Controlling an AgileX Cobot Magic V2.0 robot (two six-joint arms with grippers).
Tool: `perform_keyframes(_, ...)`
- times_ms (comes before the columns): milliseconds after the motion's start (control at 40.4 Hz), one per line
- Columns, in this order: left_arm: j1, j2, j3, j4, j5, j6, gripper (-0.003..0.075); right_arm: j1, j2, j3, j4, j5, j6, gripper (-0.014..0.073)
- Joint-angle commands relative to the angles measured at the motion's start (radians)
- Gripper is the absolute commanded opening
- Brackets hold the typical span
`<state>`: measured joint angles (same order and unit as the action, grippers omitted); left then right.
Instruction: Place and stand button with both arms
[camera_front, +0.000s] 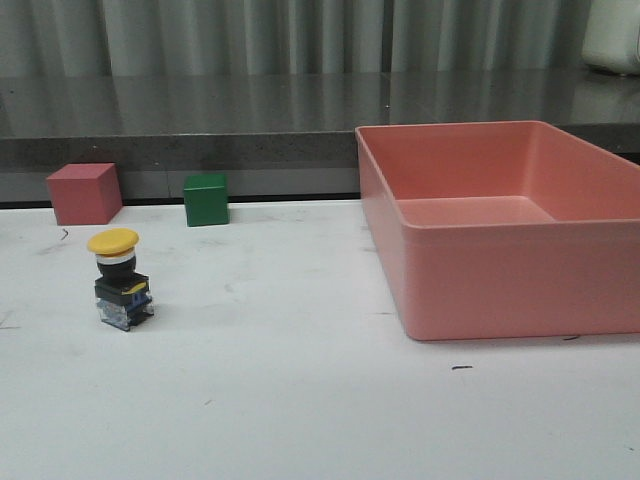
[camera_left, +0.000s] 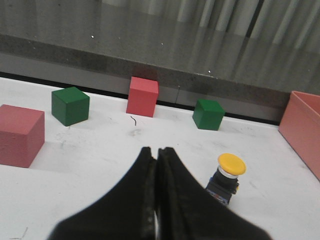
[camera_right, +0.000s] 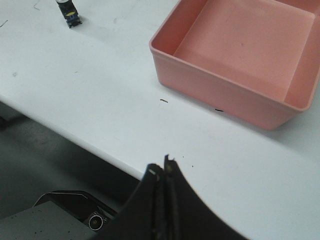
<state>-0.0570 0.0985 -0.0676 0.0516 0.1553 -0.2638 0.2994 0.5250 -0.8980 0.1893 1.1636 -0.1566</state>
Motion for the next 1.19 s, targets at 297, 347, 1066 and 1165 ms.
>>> perform_keyframes(297,0.056,-0.13,0.078,0.041,-0.129,-0.008,-0.002,-0.004,0.005,-0.024,0.011,-0.062,-0.007,-0.0069)
perform_keyframes(347,0.056,-0.127,0.078,0.05,-0.133,-0.008,-0.002,-0.005,0.005,-0.024,0.011,-0.059,-0.007,-0.0069)
perform_keyframes(1066,0.03,-0.126,0.078,-0.052,-0.143,0.202,-0.002,-0.005,0.005,-0.024,0.011,-0.055,-0.007,-0.0069)
perform_keyframes(1165,0.03,-0.126,0.078,-0.052,-0.147,0.202,-0.002,-0.005,0.005,-0.024,0.011,-0.055,-0.007,-0.0069)
